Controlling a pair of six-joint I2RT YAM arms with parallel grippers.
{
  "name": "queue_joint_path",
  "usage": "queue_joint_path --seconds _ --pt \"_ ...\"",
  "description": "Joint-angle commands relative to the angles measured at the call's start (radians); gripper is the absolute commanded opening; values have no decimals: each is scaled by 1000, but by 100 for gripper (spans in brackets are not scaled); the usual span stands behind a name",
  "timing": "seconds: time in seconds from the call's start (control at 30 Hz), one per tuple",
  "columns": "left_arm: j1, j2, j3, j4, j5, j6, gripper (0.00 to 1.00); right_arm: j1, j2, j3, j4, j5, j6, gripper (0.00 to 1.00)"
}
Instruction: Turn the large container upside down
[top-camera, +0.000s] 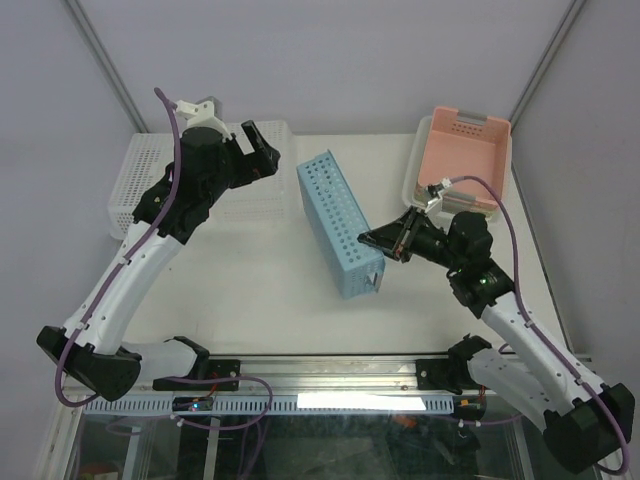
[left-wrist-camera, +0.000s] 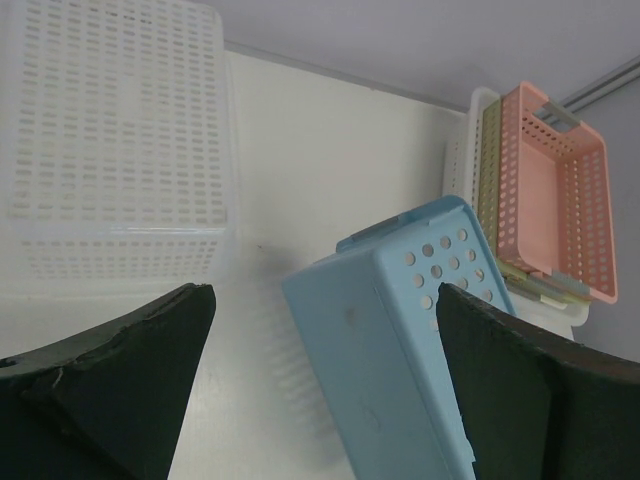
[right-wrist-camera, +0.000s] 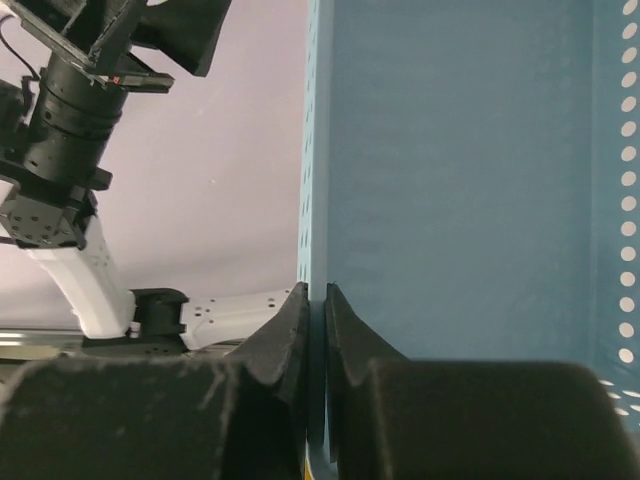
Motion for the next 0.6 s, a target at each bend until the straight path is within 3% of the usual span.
queue_joint_path --seconds 0.0,0.13,0.3,0.43,0.57 --pt "7 -15 -1 28 1 -19 99 42 -69 -179 450 159 333 0" --pt "7 -21 -18 34 22 -21 99 46 -115 -378 641 276 538 0" --pt "7 -17 -31 39 43 -20 99 45 -228 -530 625 387 681 0" --pt "7 -5 -31 43 58 -18 99 46 -410 -575 391 447 737 0" --pt "6 11 -27 47 80 -15 99 46 -617 -520 -77 468 720 0"
